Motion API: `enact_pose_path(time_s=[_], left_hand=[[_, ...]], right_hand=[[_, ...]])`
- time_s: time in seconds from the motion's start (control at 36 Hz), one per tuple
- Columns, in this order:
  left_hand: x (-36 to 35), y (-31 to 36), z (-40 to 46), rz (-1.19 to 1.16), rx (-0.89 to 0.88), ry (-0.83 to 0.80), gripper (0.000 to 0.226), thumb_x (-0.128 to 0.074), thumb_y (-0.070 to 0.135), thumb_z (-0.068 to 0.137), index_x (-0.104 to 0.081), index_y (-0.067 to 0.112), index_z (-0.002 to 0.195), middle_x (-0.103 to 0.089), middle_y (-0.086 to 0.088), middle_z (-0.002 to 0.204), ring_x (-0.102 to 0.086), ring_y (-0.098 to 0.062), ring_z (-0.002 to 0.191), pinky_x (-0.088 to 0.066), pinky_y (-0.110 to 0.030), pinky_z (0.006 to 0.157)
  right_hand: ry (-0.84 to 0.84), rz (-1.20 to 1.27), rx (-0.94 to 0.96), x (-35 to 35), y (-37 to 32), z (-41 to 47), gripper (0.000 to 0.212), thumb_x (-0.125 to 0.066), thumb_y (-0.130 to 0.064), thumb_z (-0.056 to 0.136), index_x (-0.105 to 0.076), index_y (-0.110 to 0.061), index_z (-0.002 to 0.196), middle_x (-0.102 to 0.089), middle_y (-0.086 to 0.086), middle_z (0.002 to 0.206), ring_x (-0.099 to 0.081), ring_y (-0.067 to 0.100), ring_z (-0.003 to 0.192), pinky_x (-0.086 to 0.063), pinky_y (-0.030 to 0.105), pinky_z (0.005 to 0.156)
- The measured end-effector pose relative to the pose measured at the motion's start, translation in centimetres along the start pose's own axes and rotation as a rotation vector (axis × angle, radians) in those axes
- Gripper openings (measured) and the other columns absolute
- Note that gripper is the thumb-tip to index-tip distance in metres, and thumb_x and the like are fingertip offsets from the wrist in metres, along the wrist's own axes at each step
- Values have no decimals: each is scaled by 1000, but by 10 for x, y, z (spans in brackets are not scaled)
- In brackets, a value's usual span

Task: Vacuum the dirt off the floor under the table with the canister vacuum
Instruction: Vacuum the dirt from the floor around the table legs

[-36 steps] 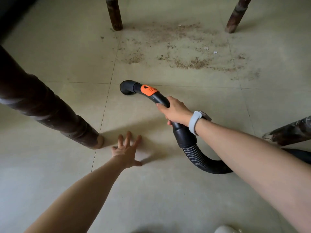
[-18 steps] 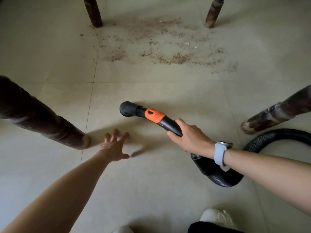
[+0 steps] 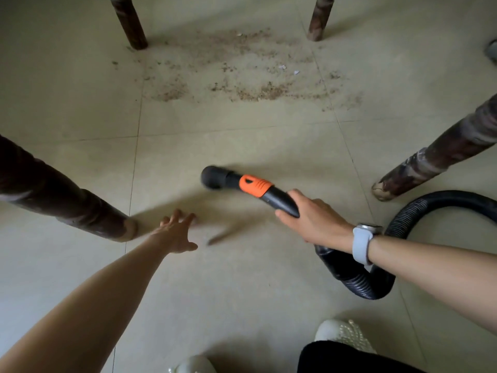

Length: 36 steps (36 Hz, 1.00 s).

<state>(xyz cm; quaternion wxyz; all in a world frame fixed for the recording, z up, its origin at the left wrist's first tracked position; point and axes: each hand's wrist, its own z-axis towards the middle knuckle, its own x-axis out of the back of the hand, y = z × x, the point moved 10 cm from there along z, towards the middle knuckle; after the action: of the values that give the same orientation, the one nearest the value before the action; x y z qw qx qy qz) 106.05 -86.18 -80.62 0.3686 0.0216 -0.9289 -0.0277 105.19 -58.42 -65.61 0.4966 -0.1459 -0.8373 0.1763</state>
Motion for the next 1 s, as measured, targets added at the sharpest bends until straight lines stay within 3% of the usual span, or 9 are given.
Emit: enact_pose_path(time_s=[0.08, 0.14, 0.22, 0.31, 0.44, 0.58, 0.69, 0.83, 1.0], left_hand=[[-2, 1, -2, 14, -7, 5, 90, -65, 46, 84, -9, 29, 151, -3, -10, 155, -17, -39, 140, -30, -47, 111], [-2, 2, -2, 21, -11, 6, 89, -64, 46, 84, -8, 29, 152, -4, -10, 155, -18, -39, 140, -30, -46, 111], [0, 3, -1, 26, -8, 1, 88, -62, 48, 85, -8, 29, 152, -3, -10, 156, -18, -39, 140, -29, -44, 112], [0, 3, -1, 13, -1, -7, 88, -62, 49, 85, -8, 30, 152, -3, -9, 156, -17, -38, 141, -30, -45, 111], [-2, 4, -4, 17, -11, -7, 86, -62, 48, 85, -9, 30, 151, -6, -7, 155, -17, -37, 140, -30, -45, 111], [-2, 9, -8, 22, -7, -9, 84, -61, 47, 87, -10, 30, 151, -7, -6, 154, -19, -36, 140, -32, -44, 110], [5, 14, -9, -7, -10, -12, 81, -58, 48, 88, -13, 26, 151, -8, -7, 156, -16, -35, 142, -27, -43, 113], [21, 20, -14, -129, -1, 13, 81, -55, 50, 90, -13, 18, 152, -9, -12, 159, -9, -31, 146, -19, -41, 117], [62, 29, -57, -365, 1, 133, 70, -54, 45, 93, -27, 13, 149, -29, -12, 153, -29, -29, 140, -27, -34, 111]], right_hand=[[141, 15, -119, 19, 21, 4, 32, -50, -47, 91, -40, -19, 100, -64, 11, 81, -64, 36, 68, -54, 41, 68], [142, 89, -140, 17, 22, 4, 30, -51, -46, 90, -39, -19, 97, -63, 9, 78, -64, 34, 63, -55, 39, 64], [0, 171, -50, -4, 1, -2, 28, -54, -42, 90, -40, -19, 95, -60, 3, 69, -64, 27, 50, -53, 33, 50], [-109, 62, 38, -17, -16, -9, 31, -51, -44, 92, -41, -17, 100, -60, 3, 74, -64, 29, 57, -53, 37, 57], [115, 50, -167, 18, 22, 5, 34, -49, -48, 91, -39, -18, 102, -66, 12, 87, -67, 36, 72, -55, 43, 72], [276, 349, -365, 39, 46, 15, 30, -48, -38, 94, -39, -11, 104, -62, 10, 86, -68, 33, 61, -57, 41, 66], [173, 370, -276, 7, 17, 16, 33, -52, -40, 91, -40, -11, 103, -65, 15, 94, -69, 37, 69, -57, 45, 69], [-7, 362, -120, -23, -26, 7, 33, -54, -42, 90, -42, -13, 99, -58, 2, 76, -63, 25, 50, -50, 30, 49], [-19, 338, -92, -12, -48, 3, 32, -55, -37, 91, -42, -9, 101, -56, 1, 75, -58, 19, 47, -42, 19, 40]])
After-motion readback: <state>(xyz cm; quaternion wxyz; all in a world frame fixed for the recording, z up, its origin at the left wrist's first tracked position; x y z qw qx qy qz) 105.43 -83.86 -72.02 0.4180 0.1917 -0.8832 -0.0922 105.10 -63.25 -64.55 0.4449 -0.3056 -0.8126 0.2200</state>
